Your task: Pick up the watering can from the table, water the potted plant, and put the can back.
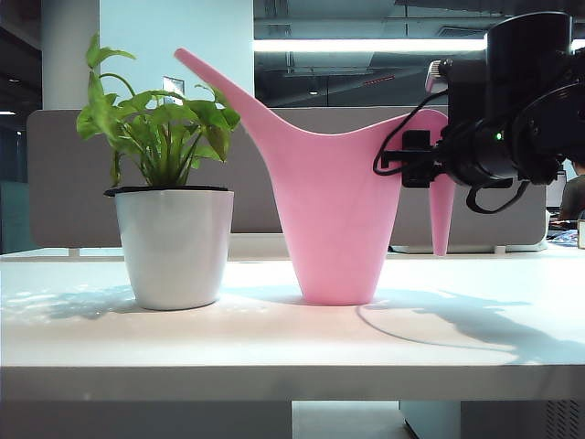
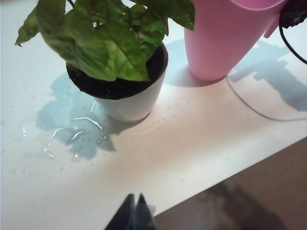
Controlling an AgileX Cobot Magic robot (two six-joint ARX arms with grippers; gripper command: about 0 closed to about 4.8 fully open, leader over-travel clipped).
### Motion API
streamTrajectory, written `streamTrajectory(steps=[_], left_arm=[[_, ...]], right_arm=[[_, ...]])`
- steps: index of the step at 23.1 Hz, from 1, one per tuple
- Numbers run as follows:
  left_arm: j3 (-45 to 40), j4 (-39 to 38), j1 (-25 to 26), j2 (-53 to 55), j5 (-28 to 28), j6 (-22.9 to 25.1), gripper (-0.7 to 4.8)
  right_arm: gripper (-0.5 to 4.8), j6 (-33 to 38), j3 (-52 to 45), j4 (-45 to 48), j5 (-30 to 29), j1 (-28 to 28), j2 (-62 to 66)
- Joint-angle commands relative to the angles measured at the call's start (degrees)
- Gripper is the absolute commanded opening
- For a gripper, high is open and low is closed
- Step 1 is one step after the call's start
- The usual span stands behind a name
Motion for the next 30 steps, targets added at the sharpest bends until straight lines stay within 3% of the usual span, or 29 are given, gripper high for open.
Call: streamTrajectory(steps=[1, 5, 14, 15, 16, 17, 18, 21, 26, 30], left_arm=[[0.2, 0.9, 0.1, -0.1, 0.2, 0.0, 0.03], [0.2, 0.9, 0.1, -0.1, 0.2, 0.0, 0.03], [0.2, 0.9, 0.1, -0.2, 0.2, 0.0, 0.03], [0.2, 0.9, 0.1, -0.4, 0.2, 0.0, 0.03], [0.2, 0.9, 0.1, -0.7, 0.2, 0.0, 0.03], [0.2, 0.9, 0.1, -1.6, 0.2, 0.0, 0.03], [0.2, 0.9, 0.2, -2.0, 0.2, 0.0, 0.03], [0.2, 1.0, 3.0, -4.0, 0.2, 0.0, 0.03], [-0.9, 1.0, 6.5, -7.1, 0.0, 0.0, 0.03], [-7.2, 2.7, 9.0, -12.1, 0.0, 0.0, 0.03]], right_arm=[[3.33, 0.2, -0.5, 1.2, -0.1, 0.7, -1.5], [4.36, -0.1, -4.5, -0.9, 0.2, 2.3, -6.1], [4.29, 0.0, -20.3, -11.2, 0.4, 3.7, -27.7], [3.95, 0.0, -23.0, -13.2, 0.3, 3.8, -32.7], [3.29, 0.0, -24.4, -14.7, 0.3, 4.0, -35.8], [1.01, 0.0, -26.6, -17.6, -0.1, 4.5, -42.0], [-0.08, 0.0, -27.4, -19.0, -0.9, 4.7, -44.7], [-0.06, 2.8, -29.5, -29.0, -4.7, 5.9, -57.8], [-0.06, 2.8, -29.6, -42.9, -5.0, 7.2, -69.2], [-0.06, 2.8, -33.3, -46.5, -5.0, 9.8, -75.1]])
